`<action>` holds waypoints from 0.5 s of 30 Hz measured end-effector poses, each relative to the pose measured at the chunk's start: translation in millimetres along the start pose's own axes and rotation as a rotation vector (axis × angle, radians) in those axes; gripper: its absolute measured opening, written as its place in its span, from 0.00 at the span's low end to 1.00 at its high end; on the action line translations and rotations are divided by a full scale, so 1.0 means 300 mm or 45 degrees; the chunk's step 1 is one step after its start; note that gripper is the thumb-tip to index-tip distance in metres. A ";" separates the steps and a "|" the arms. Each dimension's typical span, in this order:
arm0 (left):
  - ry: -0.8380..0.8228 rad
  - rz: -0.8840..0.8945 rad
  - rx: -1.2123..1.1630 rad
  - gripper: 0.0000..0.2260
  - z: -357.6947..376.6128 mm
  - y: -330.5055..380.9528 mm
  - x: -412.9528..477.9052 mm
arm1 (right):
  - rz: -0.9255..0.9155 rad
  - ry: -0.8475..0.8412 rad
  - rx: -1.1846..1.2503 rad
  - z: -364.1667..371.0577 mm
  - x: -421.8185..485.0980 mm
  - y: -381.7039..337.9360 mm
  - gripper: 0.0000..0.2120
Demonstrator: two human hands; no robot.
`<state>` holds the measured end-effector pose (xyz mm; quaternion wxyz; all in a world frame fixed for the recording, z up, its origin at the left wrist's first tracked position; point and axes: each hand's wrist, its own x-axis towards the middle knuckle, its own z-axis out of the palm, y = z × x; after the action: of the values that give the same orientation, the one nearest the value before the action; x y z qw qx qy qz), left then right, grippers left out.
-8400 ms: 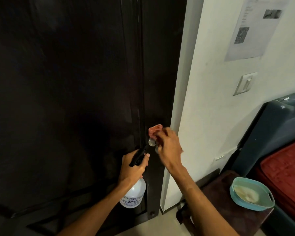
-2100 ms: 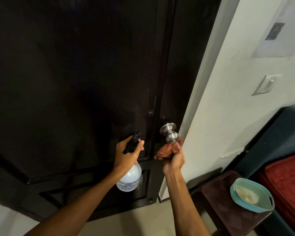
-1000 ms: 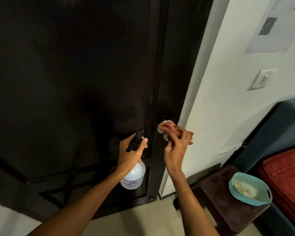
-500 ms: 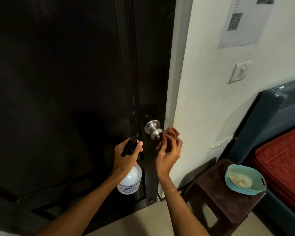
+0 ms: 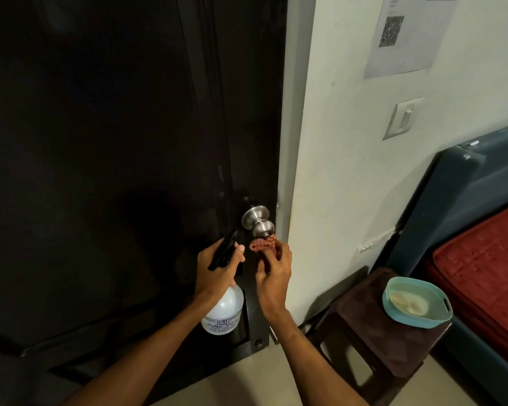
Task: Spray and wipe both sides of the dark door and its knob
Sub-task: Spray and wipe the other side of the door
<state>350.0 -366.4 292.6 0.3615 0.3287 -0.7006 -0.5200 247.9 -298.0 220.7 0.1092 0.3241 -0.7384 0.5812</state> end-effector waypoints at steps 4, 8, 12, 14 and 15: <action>-0.005 0.009 0.003 0.06 0.009 0.008 0.003 | -0.112 -0.018 -0.045 -0.012 0.012 -0.021 0.23; 0.011 0.000 0.005 0.05 -0.006 0.009 0.004 | -0.119 0.013 -0.023 0.006 0.054 -0.029 0.20; 0.043 -0.001 -0.010 0.05 -0.022 0.019 0.014 | -0.184 -0.024 -0.136 0.000 0.094 -0.077 0.21; 0.049 0.009 -0.011 0.05 -0.028 0.021 0.010 | -0.370 -0.107 -0.333 -0.009 0.130 -0.104 0.21; 0.054 0.007 -0.013 0.05 -0.028 0.021 0.007 | -0.441 -0.139 -0.434 -0.018 0.155 -0.111 0.20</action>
<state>355.6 -370.9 300.6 0.3793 0.3359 -0.6911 -0.5154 231.3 -313.1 273.7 0.2202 0.4535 -0.7640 0.4026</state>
